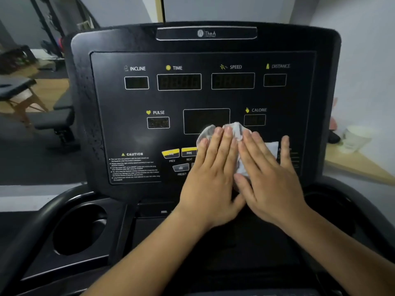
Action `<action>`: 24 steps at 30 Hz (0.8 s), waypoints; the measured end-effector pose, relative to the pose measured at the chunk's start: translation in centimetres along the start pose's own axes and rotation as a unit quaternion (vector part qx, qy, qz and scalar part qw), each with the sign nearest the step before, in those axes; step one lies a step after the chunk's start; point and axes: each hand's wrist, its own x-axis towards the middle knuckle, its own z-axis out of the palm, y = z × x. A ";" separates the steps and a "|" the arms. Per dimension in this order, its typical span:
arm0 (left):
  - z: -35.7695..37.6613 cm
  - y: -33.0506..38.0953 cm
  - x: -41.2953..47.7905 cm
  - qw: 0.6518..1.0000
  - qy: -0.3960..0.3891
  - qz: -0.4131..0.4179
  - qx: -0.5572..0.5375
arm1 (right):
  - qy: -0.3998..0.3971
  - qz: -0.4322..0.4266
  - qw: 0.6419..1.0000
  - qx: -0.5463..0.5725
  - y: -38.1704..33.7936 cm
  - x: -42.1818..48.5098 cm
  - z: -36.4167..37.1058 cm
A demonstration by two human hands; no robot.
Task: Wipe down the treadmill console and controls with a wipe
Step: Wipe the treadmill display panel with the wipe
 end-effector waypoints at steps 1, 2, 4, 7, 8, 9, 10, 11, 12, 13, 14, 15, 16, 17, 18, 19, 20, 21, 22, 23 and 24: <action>0.4 0.6 -0.5 1.000 -0.006 0.003 -0.004 | -0.001 -0.003 1.000 0.002 -0.1 -0.9 0.4; 1.0 1.3 -1.4 1.000 -0.017 0.010 -0.009 | -0.006 -0.011 1.000 0.006 -0.2 -2.0 1.0; 2.2 2.4 -3.4 0.999 -0.048 0.021 -0.010 | -0.029 -0.032 0.999 0.008 0.1 -4.5 1.9; 2.7 2.8 -3.1 0.998 -0.051 0.031 0.010 | -0.034 -0.037 0.999 0.001 1.6 -4.6 1.3; 2.5 2.7 -2.2 0.998 -0.042 0.034 0.013 | -0.026 -0.027 0.999 0.001 2.0 -3.9 0.9; 2.1 2.7 -1.3 0.999 -0.033 0.035 0.014 | -0.014 -0.012 1.000 0.004 2.4 -3.2 0.3; 1.7 2.6 -0.4 0.999 -0.024 0.030 0.013 | 0.002 0.008 1.000 0.008 2.8 -2.6 -0.3; 1.5 2.5 0.2 1.000 -0.016 0.022 0.009 | 0.024 0.029 0.999 0.014 3.1 -2.4 -0.7; 1.3 2.5 0.6 1.000 -0.011 0.017 0.001 | 0.050 0.047 0.997 0.023 3.2 -2.5 -1.0; 1.3 2.6 0.7 1.000 -0.007 0.014 -0.008 | 0.080 0.054 0.995 0.040 3.0 -3.0 -1.2; 1.3 2.6 0.6 1.000 -0.002 0.014 -0.014 | 0.111 0.047 0.991 0.066 2.6 -3.7 -1.1; 1.4 2.5 0.5 1.000 0.005 0.016 -0.017 | 0.132 0.029 0.986 0.097 2.0 -4.4 -0.9; 1.4 2.5 0.4 1.000 0.009 0.021 -0.018 | 0.135 0.013 0.983 0.123 1.3 -5.1 -0.6; 1.4 2.5 0.4 0.999 0.011 0.027 -0.017 | 0.116 0.013 0.984 0.136 0.8 -5.5 -0.2; 1.2 2.5 0.3 0.999 0.010 0.034 -0.017 | 0.084 0.027 0.987 0.137 0.5 -5.8 0.1; 1.1 2.5 0.1 0.999 0.010 0.043 -0.016 | 0.051 0.045 0.989 0.132 0.5 -5.9 0.4; 1.0 2.5 -0.1 0.999 0.008 0.053 -0.013 | 0.028 0.056 0.991 0.122 0.8 -5.8 0.6; 1.0 2.6 -0.5 0.998 0.002 0.061 -0.010 | 0.013 0.058 0.992 0.112 1.2 -5.7 0.8; 1.0 2.8 -0.8 0.998 -0.008 0.065 -0.008 | 0.006 0.053 0.993 0.103 1.6 -5.7 0.9; 1.2 3.1 -1.1 0.998 -0.019 0.065 -0.005 | 0.004 0.050 0.994 0.096 2.1 -5.7 1.1; 1.4 3.5 -1.3 0.998 -0.029 0.062 -0.001 | 0.004 0.050 0.995 0.091 2.6 -5.8 1.3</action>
